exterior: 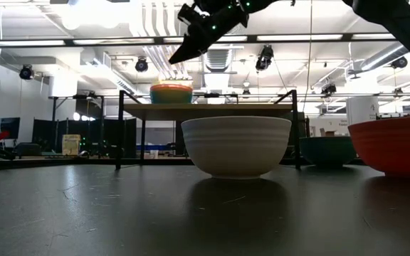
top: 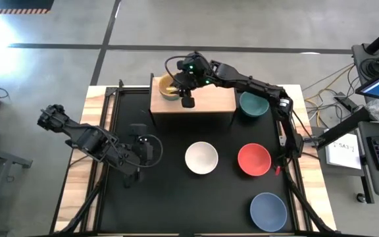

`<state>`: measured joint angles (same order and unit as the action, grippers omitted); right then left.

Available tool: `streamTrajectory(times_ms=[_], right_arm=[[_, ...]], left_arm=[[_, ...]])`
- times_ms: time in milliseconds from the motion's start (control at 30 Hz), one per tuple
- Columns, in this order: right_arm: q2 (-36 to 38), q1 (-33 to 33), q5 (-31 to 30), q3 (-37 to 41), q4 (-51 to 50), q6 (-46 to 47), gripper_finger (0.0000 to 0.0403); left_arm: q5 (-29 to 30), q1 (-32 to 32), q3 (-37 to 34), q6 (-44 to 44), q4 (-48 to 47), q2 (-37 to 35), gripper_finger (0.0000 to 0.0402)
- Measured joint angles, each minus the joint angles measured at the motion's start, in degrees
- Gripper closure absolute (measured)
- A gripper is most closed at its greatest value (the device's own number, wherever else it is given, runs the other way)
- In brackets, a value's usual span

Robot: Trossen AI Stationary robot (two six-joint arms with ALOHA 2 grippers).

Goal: Place and stack bowls onto a shelf
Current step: Put the large green bowl on the shelf

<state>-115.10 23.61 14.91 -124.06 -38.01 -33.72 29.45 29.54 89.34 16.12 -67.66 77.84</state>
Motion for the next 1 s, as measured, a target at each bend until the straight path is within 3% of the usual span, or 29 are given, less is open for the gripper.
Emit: streamTrajectory(times_ms=[267, 433, 567, 767, 900, 1000], right_arm=[[5.56, -0.06, -0.01, -1.91, -12.43, 7.17, 0.0249], [9.02, -0.06, 0.38, -1.91, -28.72, 11.77, 0.0261], [9.62, -0.07, 0.45, -1.86, -40.29, 15.40, 0.0270], [9.79, -0.74, -0.01, -1.06, -49.97, 22.14, 0.0281], [12.71, -1.69, -1.30, 3.93, -51.70, 25.78, 0.0287], [17.58, -2.93, -5.61, 10.80, -51.87, 28.21, 0.0291]], left_arm=[[0.07, -0.02, -0.23, -0.59, 2.43, 1.05, 0.0324], [-0.06, -0.02, -2.25, -3.05, 7.79, 3.28, 0.0324], [-3.71, -0.82, -2.48, -6.70, 8.55, 4.57, 0.0324], [-8.41, -2.10, -2.51, -9.13, 11.17, 4.61, 0.0324], [-9.03, -2.01, -3.81, -6.57, 11.32, 4.59, 0.0324], [-9.01, -2.06, -6.13, -6.14, 13.03, 4.52, 0.0324]])
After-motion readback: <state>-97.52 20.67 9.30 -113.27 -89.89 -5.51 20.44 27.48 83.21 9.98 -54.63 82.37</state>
